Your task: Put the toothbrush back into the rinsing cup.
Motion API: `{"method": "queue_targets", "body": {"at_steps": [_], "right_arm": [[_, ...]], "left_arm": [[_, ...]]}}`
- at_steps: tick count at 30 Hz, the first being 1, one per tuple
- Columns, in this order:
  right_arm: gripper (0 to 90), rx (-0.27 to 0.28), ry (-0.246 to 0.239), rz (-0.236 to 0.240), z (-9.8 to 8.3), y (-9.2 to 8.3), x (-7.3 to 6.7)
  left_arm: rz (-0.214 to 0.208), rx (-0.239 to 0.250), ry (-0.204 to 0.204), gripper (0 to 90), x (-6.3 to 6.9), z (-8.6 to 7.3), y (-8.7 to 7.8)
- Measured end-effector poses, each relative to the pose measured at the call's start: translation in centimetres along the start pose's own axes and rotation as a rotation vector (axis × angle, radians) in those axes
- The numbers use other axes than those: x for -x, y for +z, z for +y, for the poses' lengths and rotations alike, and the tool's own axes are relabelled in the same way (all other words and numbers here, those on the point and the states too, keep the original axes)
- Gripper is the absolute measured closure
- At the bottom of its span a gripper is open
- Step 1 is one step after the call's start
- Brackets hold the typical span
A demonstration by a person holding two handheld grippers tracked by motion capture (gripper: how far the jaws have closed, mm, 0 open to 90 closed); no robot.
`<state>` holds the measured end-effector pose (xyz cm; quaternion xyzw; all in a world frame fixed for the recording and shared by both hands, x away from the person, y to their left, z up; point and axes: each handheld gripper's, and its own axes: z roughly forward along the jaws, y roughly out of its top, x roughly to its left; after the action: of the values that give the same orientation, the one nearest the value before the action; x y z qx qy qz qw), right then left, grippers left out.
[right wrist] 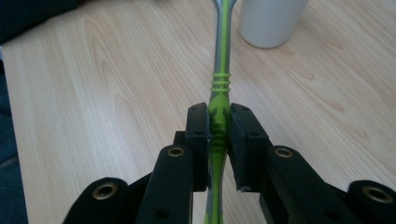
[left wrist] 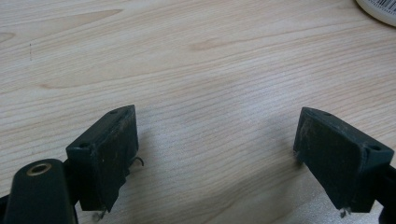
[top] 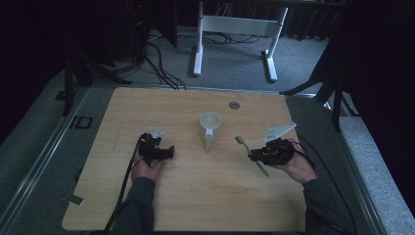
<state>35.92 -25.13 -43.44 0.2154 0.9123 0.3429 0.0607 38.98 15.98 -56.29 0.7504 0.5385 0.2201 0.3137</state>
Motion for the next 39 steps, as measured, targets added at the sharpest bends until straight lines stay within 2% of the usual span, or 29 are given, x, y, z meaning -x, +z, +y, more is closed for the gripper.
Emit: {"method": "queue_targets", "body": {"at_steps": [27,31,39], "right_arm": [[78.6,0.204,0.038,0.033,2.2,-0.7,-0.2],[78.7,0.239,0.049,0.032,2.6,-0.8,-0.2],[78.6,0.274,0.059,0.014,3.2,-0.7,-0.3]], "left_arm": [[0.000,-0.001,0.000,14.4,0.0,0.0,0.0],[0.000,-0.001,0.000,14.4,0.0,0.0,0.0],[0.000,0.000,0.000,14.3,0.0,0.0,0.0]]}}
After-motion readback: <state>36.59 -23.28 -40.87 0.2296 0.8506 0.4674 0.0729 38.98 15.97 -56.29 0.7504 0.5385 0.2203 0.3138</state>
